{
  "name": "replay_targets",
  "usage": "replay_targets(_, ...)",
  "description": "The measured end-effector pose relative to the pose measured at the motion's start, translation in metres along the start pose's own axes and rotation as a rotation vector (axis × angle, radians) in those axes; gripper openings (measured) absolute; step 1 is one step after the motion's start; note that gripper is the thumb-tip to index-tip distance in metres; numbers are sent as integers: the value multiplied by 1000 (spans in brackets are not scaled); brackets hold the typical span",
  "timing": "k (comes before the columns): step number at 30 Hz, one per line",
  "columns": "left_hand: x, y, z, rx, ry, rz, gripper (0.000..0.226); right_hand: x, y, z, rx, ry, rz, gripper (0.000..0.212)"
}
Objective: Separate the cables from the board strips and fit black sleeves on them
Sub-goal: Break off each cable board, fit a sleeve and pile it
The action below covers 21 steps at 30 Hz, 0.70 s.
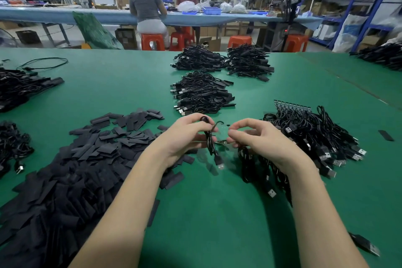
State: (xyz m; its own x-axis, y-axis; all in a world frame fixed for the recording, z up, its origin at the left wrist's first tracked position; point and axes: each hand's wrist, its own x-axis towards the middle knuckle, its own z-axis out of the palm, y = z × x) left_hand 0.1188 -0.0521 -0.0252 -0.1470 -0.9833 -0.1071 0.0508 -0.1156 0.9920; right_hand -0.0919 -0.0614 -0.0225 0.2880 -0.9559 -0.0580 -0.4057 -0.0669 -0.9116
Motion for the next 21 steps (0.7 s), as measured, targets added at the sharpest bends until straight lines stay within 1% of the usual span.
replay_targets(3, -1, -1, 8, 38, -51, 9, 9, 7, -6, 9, -149, 159, -20, 36)
replay_targets(5, -1, -3, 12, 110, -41, 15, 16, 8, -8, 14, -181, 189, -16, 40)
replay_targets(7, -1, -5, 13, 144, -32, -27, 17, 9, -8, 15, -220, 174, -4, 40)
replay_targets(10, -4, -7, 14, 184, -78, -107, 19, 9, -4, 13, -343, 157, 0, 31)
replay_targets(12, -3, -7, 17, 247, -75, -101, 14, 8, -3, 12, -371, 160, -2, 29)
replay_targets(13, -2, -8, 19, 240, -60, -93, 12, 7, -4, 11, -349, 156, -10, 29)
replay_targets(14, -1, -9, 22, 186, -43, -91, 12, 7, -4, 10, -318, 150, -23, 30)
replay_targets(17, 3, -12, 29, -54, 23, -115, 22, 6, -6, 9, -233, 156, -55, 31)
replay_targets(18, 4, -14, 32, -81, 62, -113, 24, 6, -7, 9, -224, 174, -62, 30)
replay_targets(21, 7, -21, 39, -26, 185, -93, 24, 6, -12, 7, -288, 279, -81, 29)
